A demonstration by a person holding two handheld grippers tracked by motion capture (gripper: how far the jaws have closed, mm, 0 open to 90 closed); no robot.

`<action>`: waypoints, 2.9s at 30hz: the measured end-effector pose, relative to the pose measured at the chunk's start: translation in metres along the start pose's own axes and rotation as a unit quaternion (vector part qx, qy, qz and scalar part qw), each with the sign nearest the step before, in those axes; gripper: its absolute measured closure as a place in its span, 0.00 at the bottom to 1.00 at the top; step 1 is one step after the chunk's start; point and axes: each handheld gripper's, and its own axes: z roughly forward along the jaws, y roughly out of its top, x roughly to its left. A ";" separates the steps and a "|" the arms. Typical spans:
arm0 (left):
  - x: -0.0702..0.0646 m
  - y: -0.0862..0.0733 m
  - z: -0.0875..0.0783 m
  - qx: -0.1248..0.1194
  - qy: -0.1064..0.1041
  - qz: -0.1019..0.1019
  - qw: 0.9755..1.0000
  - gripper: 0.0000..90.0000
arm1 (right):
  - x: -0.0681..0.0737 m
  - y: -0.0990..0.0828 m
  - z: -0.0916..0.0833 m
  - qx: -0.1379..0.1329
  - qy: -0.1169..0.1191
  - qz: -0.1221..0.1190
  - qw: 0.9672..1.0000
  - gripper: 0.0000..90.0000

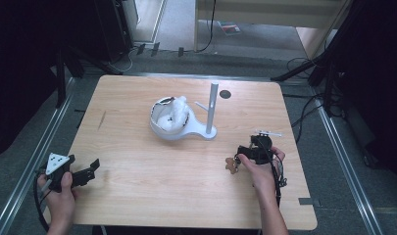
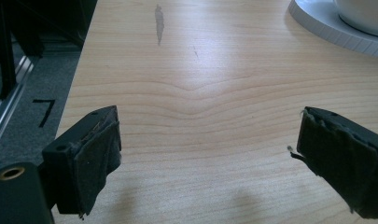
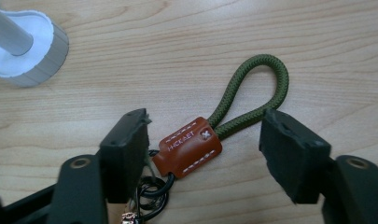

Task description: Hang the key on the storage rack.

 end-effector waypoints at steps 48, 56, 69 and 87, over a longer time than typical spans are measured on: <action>0.001 0.000 0.000 0.003 -0.002 -0.001 1.000 0.08 | 0.016 -0.010 -0.027 -0.163 0.016 -0.060 0.985 0.82; 0.001 0.000 0.000 0.002 -0.001 -0.001 1.000 0.08 | 0.022 -0.011 -0.044 -0.209 0.036 -0.068 0.975 0.82; 0.001 0.000 0.000 0.002 -0.002 -0.001 1.000 0.08 | 0.033 -0.013 -0.070 -0.272 0.053 -0.083 0.957 0.82; 0.001 0.000 0.000 0.003 -0.002 -0.002 1.000 0.08 | 0.056 -0.015 -0.105 -0.338 0.100 -0.109 0.929 0.82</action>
